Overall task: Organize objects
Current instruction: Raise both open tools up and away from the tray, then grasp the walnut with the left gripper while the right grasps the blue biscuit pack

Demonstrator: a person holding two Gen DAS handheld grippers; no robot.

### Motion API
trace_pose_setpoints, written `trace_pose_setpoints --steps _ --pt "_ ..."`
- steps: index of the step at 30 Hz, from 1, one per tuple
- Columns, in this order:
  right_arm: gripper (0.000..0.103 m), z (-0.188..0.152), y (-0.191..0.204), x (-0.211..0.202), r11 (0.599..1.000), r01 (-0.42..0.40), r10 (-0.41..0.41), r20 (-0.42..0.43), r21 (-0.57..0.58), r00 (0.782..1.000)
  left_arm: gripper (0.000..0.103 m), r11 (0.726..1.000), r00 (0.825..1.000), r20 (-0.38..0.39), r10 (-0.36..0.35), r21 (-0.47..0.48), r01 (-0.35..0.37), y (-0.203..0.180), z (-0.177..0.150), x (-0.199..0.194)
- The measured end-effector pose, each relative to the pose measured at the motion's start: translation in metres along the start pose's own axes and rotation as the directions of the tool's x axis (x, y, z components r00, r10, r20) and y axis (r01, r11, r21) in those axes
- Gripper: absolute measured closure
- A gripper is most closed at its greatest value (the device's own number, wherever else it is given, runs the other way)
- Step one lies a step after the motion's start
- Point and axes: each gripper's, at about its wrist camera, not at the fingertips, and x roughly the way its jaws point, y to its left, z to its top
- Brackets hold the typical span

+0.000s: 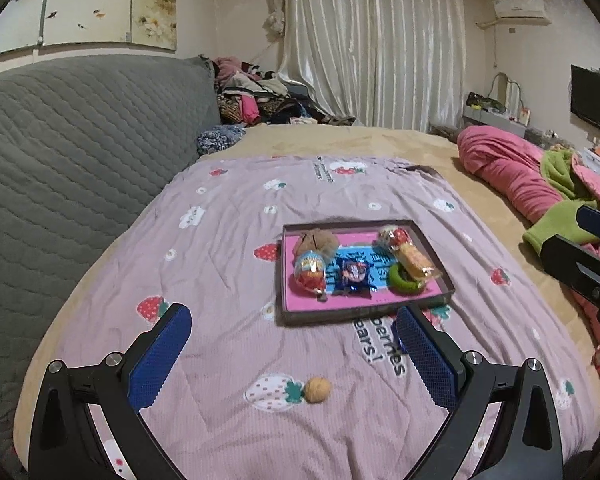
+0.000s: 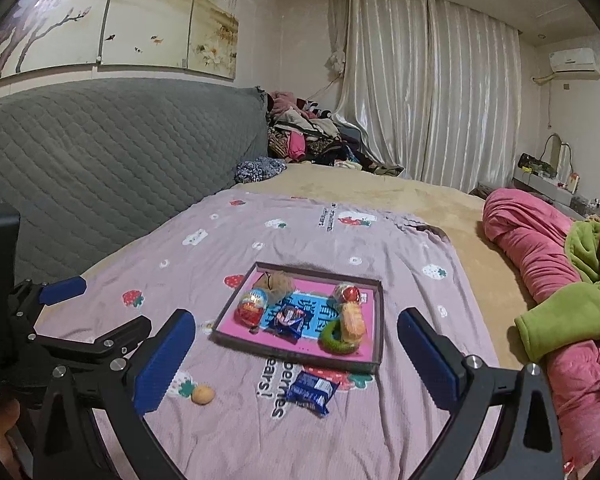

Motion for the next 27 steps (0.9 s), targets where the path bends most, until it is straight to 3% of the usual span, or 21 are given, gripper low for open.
trace_pose_setpoints --steps 27 --pt "0.001 -0.057 0.003 -0.007 1.0 0.016 -0.017 -0.121 -0.01 0.993 0.001 1.0 0.995 -0.097 -0.013 0.009 0.014 -0.007 -0.064 0.003"
